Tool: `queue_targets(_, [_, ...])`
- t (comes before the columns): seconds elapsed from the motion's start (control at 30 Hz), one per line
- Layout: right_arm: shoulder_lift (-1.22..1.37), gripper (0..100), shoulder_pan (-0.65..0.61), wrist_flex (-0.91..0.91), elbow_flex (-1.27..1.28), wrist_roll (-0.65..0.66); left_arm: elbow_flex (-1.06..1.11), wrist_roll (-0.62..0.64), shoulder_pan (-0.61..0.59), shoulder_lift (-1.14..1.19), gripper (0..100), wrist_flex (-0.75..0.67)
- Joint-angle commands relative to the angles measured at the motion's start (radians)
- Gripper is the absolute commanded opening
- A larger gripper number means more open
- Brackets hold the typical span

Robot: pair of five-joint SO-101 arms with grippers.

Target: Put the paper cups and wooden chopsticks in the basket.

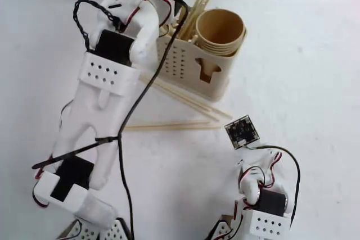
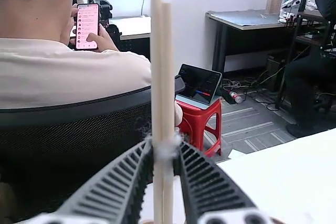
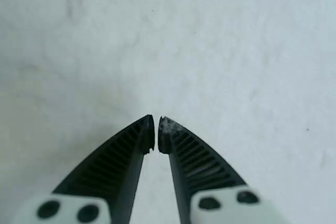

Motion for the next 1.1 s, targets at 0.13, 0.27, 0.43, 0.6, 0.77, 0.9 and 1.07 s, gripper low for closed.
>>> queue_targets(0.13, [-0.008,3.5,-0.005,0.004,0.009,0.009,-0.006,0.009,-0.010,-0.005,8,0.014])
queue_targets(0.27, [-0.007,3.5,-0.005,0.004,0.009,0.009,-0.006,0.011,-0.008,-0.005,8,0.015])
queue_targets(0.43, [-0.007,3.5,-0.005,0.004,0.009,0.009,-0.006,0.014,-0.005,-0.005,9,0.017])
queue_targets(0.6, [-0.007,3.5,-0.005,0.004,0.009,0.009,0.005,0.146,-0.005,0.025,15,0.031])
queue_targets(0.77, [-0.007,3.5,-0.005,0.004,0.009,0.009,0.005,0.146,-0.013,0.059,15,0.025])
queue_targets(0.9, [-0.007,3.5,-0.005,0.004,0.009,0.009,0.005,0.146,-0.015,0.056,15,0.031])
queue_targets(1.07, [-0.007,3.5,-0.005,0.004,0.009,0.009,0.005,0.146,-0.084,0.054,15,0.092])
